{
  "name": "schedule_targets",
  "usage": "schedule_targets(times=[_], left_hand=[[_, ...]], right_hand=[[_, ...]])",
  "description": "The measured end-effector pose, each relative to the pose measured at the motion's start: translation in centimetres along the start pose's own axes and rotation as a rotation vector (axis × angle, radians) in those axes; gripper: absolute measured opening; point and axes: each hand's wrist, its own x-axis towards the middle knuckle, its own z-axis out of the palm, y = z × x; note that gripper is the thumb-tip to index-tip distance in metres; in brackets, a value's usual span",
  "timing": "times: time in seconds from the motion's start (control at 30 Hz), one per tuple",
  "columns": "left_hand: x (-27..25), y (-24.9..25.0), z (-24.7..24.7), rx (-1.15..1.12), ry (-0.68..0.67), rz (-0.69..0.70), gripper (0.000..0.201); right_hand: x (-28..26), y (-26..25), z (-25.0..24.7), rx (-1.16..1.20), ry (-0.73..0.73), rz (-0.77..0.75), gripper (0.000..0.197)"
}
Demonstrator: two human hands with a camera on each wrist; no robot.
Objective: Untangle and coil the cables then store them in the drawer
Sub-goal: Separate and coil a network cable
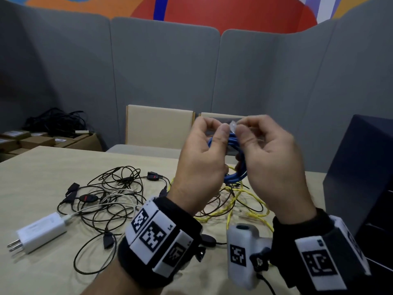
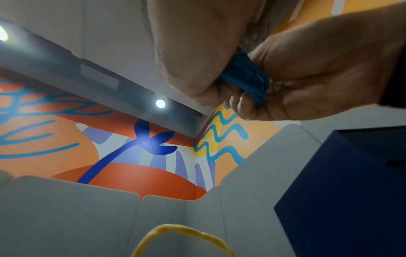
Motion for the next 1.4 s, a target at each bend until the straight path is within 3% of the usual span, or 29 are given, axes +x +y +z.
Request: schedule_targets(times=[0.2,0.33,0.47,0.57,0.87,1.07,1.17,1.4], left_hand=[[0.2,-0.1,-0.8,0.062,-0.005,0.145,0.013],[0.2,0.1,-0.8,0.103,-0.003,0.154,0.011],[0.3,0.2,-0.8,0.101,-0.034,0.047,0.012],[0.4,0.1,-0.8,0.034,-0.062,-0.077,0.026],[0.6,0.3,-1.1,-0.066,0.025,-0.13,0.034],[0.7,0.1,-1.2,-0.006,0.034,-0.208,0.051],[1.0,0.1,-1.6,-0.01,-0.027,-0.264,0.065],[1.3,0.8,-3.5,0.009,-0.221,-0.24,0.039]], right_hand=[[0.1,-0.6,-1.0,-0.124,-0.211,0.048,0.016],[0.2,-0.9,-1.5,-0.119,-0.297,0.046,0.013],[0.4,-0.2,-1.5,0.038,-0.21,0.087,0.016],[0.6,0.2,-1.3,0.093,-0.15,0.11,0.018],[0.4,0.3,-1.3,0.1,-0.382,0.236,0.013],[0.5,0.1,-1.5,0.135,-0.341,0.26,0.014],[0.5,0.2,-1.3,0.111,-0.313,0.262,0.013],[0.8,0.5,-2.0,0.114,-0.294,0.28,0.011]])
